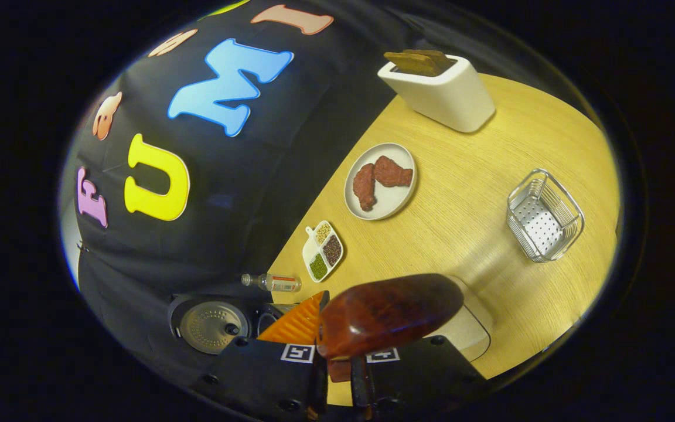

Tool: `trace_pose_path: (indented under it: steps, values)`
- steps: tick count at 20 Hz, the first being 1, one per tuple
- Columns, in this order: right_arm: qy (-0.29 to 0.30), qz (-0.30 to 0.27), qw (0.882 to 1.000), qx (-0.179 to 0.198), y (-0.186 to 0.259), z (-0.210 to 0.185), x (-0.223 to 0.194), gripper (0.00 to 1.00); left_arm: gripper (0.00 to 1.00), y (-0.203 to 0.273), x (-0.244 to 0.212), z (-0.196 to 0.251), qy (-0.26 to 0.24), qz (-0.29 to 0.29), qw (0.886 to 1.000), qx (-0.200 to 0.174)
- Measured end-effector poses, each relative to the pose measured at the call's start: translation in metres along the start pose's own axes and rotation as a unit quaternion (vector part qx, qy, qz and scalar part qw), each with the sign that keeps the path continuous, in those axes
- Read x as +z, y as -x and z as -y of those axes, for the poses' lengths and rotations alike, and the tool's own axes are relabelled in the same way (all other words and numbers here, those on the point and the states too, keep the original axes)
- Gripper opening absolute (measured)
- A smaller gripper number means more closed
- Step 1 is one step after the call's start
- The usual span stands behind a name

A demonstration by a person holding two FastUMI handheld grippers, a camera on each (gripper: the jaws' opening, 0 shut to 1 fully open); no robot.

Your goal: Close the left gripper, press the button to open the rice cooker; take a wooden spoon from the chopstick holder with the right hand, scoop a spoonful of rice and pour it into the rice cooker, then put the wooden spoon back into the chopstick holder.

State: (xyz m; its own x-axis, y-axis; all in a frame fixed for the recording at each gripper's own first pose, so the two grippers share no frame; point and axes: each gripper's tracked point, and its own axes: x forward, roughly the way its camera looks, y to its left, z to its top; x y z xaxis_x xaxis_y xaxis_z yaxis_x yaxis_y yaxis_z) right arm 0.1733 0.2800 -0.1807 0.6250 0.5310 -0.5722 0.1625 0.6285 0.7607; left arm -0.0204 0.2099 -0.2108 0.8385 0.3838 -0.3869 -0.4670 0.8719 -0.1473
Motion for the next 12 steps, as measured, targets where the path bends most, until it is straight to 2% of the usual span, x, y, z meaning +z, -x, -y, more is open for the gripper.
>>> trace_pose_path:
  steps: [6,7,12]
  values:
    - [0.045,-0.031,0.998,0.04,-0.012,-0.069,-0.01,0.14,0.94,-0.001,-0.01,-0.013,0.012,-0.007,1.0,0.02]
    - [0.058,-0.035,0.997,0.045,-0.014,-0.082,-0.015,0.14,0.96,-0.002,-0.008,-0.016,0.009,-0.004,1.0,0.023]
    - [0.113,-0.055,0.989,0.082,-0.035,-0.147,-0.039,0.14,0.94,-0.006,-0.004,-0.028,0.017,-0.003,0.999,0.033]
